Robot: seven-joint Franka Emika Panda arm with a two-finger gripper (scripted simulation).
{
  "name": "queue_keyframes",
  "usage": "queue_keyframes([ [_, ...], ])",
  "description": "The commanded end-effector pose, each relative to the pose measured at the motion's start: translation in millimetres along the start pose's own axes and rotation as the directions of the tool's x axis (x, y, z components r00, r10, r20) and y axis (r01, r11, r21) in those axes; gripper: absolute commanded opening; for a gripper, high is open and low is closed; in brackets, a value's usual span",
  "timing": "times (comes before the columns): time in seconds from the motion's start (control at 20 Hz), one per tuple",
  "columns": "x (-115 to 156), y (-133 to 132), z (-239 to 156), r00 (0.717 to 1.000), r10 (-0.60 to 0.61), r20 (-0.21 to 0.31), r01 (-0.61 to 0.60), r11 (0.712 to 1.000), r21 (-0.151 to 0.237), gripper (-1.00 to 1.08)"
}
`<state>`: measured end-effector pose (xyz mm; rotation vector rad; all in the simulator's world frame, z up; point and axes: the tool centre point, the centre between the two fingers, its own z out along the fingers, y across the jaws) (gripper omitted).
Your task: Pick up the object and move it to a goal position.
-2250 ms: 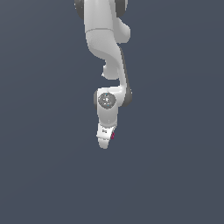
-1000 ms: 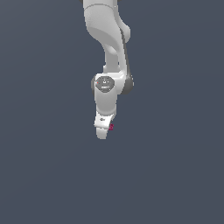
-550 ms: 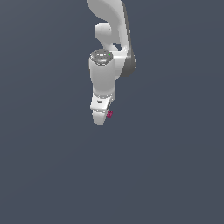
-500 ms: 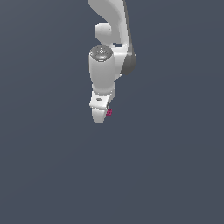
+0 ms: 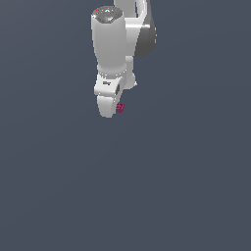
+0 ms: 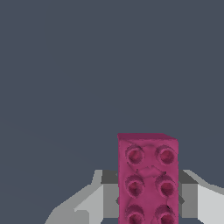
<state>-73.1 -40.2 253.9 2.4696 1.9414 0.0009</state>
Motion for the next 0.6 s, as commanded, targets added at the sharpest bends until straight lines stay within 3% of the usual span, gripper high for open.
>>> queue_keyframes([
  [0.0, -2.4, -4.3, -17.1, 1.0, 0.0, -0.001, 0.0, 1.0, 0.001, -1.0],
  [0.55, -8.2, -9.6, -49.3, 1.0, 0.002, 0.0, -0.002, 1.0, 0.001, -1.0],
])
